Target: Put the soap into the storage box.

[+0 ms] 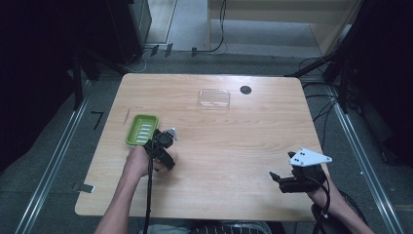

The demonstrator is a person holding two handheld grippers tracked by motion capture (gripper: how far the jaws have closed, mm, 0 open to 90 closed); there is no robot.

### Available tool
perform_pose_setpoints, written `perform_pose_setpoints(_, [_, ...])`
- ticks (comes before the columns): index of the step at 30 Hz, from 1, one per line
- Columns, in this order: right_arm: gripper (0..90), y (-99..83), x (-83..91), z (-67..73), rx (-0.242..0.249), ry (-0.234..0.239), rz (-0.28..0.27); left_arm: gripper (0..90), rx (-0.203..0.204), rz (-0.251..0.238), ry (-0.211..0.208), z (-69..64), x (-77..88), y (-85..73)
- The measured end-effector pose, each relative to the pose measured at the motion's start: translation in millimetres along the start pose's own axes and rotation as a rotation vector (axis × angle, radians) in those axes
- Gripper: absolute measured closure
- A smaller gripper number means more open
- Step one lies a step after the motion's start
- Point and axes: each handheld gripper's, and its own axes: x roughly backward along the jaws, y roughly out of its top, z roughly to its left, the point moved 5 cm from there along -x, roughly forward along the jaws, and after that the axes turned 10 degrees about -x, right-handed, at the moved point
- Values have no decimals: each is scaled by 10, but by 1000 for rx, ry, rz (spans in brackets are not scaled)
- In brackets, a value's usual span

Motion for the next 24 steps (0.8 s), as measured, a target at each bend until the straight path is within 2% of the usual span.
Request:
perform_pose_setpoints(13, [133, 2, -4, -3, 2, 0, 0, 340, 12, -31, 8, 23, 75, 23])
perform_pose_setpoints(24, [134, 2, -3, 6, -3, -2, 3, 340, 39, -48, 13, 149, 126, 33])
